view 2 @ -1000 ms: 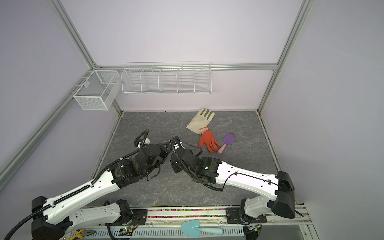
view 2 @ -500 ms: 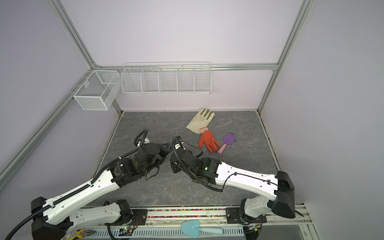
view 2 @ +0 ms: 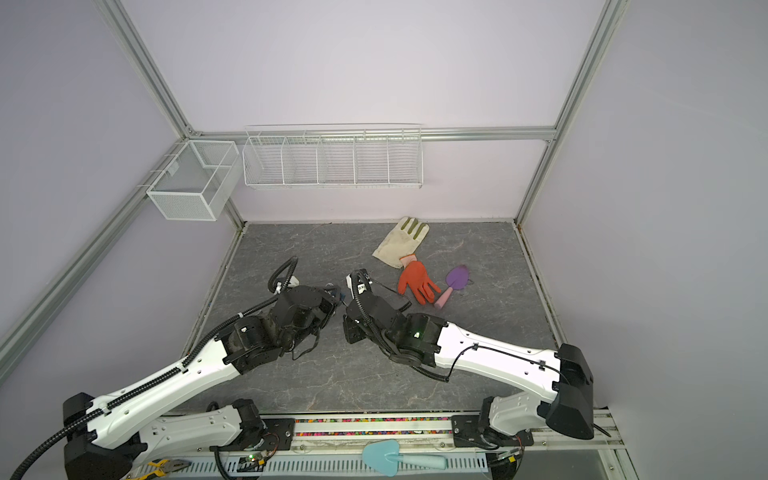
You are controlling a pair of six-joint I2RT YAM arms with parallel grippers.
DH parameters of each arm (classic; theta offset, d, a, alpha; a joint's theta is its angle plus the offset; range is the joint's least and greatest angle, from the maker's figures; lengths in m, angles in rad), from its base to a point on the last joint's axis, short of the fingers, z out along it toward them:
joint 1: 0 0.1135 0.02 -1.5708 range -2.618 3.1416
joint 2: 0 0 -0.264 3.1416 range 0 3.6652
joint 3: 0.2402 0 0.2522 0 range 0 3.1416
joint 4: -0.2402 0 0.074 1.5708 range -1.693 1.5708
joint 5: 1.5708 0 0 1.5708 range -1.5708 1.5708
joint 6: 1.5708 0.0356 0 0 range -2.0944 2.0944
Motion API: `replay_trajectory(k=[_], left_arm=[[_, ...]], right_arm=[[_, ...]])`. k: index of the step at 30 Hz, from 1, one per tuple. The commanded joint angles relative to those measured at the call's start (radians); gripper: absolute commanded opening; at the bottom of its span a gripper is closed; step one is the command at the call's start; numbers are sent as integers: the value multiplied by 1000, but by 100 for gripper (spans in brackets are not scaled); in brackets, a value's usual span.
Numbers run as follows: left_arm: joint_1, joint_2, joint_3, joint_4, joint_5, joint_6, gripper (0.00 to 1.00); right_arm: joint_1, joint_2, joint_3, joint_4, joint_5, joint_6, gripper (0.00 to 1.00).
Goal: Unlock with the key
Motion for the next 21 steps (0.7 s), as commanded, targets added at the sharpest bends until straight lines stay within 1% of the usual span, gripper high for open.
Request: replay_trajectory(k=[1,3,7,12,17,21], left_arm=[[-4,20,-3,-9,30,-9,0],[-3,25,2,-7,28,-13,0],[-1,30,26,-17,16,-30,0],[-1,31,32,13,32,-50,0],[-3,26,38,28,38,-61,0],[-3,12,18,77,54,-79,0]], right_arm=[[4,-8,42,83,-10,-14,6],[12,-4,41,75,-3,-15,6],[24,-3,38,26,53,2,7],[30,16,27,49,97,5,7],[29,64,48,51,92,10,7],[29,70,20,121,42,10,6]])
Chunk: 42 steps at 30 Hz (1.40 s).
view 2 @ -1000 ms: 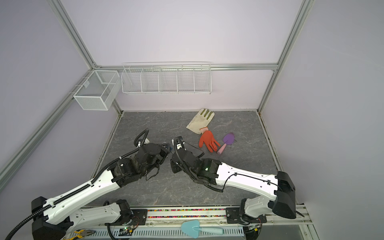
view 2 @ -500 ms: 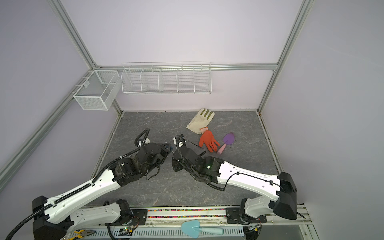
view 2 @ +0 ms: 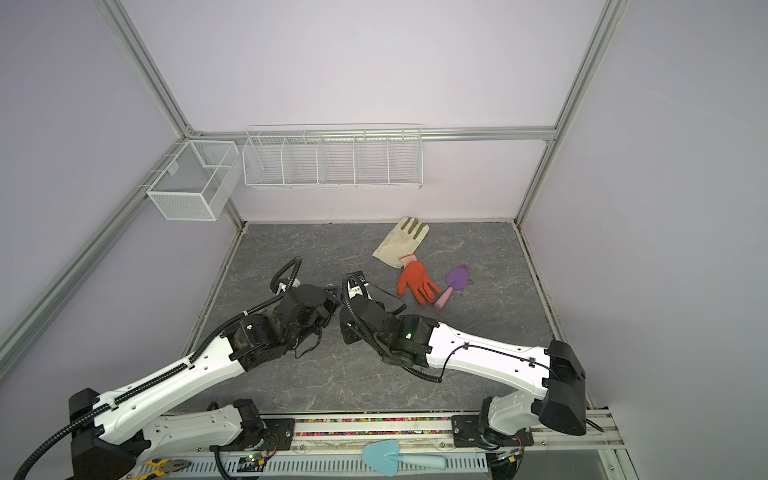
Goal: Unlock with the key
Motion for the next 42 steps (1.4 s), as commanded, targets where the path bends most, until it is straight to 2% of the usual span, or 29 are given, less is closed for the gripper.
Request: replay_trajectory(k=[1,3,7,15,18,24,26,28,29,33,42], left_arm=[[-14,-18,13,88,62,-39,0],[-14,-25,20,75,65,-37,0],[-19,-25,33,39,93,-29,0],[-45,-34,-6,64,95,-25,0],[-48,-26,-4,90,123,-15,0],[-53,-40,10,54,118,-10,0],[-53,-48,8,40,115,-11,0],[-52,-65,-1,29,94,-12,0],[-52,-74,-5,20,82,-14,0],[-51,-103,-9,-15,46,0,0],[-51,-110,-3,-77,-13,35,0]], right_arm=[[7,23,6,119,-43,11,7],[-2,21,7,117,-45,26,6],[-37,-11,-23,215,-127,47,6],[-58,-44,-31,273,-106,90,6],[-34,3,-25,293,-88,29,6],[50,80,44,260,79,-146,6],[40,73,32,288,50,-132,6],[0,43,-14,361,-81,-67,6],[-12,35,-25,370,-99,-41,6],[-1,12,-13,317,-15,-81,6],[-8,-21,26,327,-148,-101,6]])
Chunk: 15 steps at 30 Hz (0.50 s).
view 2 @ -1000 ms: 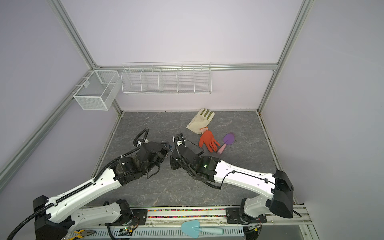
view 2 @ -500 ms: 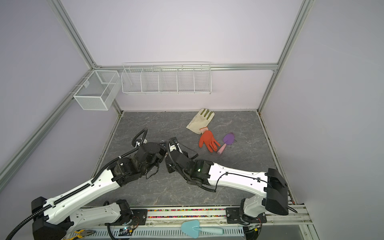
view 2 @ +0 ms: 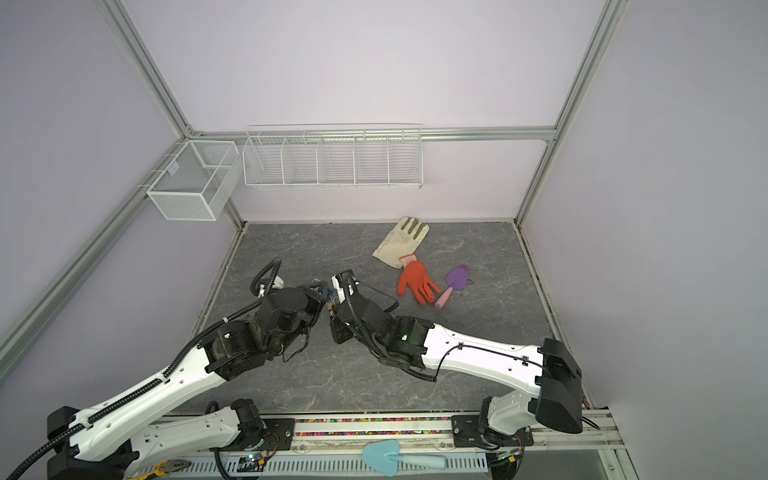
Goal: Unlock with the key
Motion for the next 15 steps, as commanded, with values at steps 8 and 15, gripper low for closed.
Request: replay_trajectory(k=[8,15], left_arm=[[-38,4,3,-79,28,42,0],[-37,-1,5,-82,16,78,0]], right_arm=[[-7,-70,53,56,-41,-7,6],[-29,-83,79,-4,-120,8,6]])
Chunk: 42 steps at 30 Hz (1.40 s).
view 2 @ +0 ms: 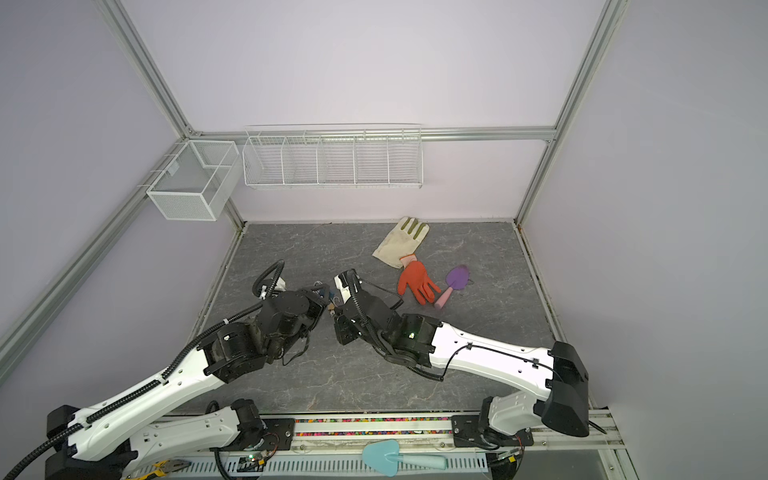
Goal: Unlock with the key
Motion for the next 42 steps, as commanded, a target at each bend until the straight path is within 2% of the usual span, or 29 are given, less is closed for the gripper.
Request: replay_trajectory(k=[1,10,14,18,21,28,42], left_arm=[[-11,3,5,-69,25,36,0],[-6,9,7,-46,27,43,0],[16,10,12,-40,39,45,0],[24,2,15,-6,36,48,0],[24,-2,21,-2,37,54,0],[24,-3,21,16,52,43,0],[29,-15,35,24,23,38,0]], right_arm=[[-10,-39,69,75,-59,8,6],[-24,-57,56,84,-129,42,6],[-37,-55,65,1,-157,71,6],[-37,-41,61,-81,-127,107,6],[-39,-53,45,-68,-96,107,6],[-35,5,86,-78,-113,89,6],[-38,-63,-2,-76,-85,122,6]])
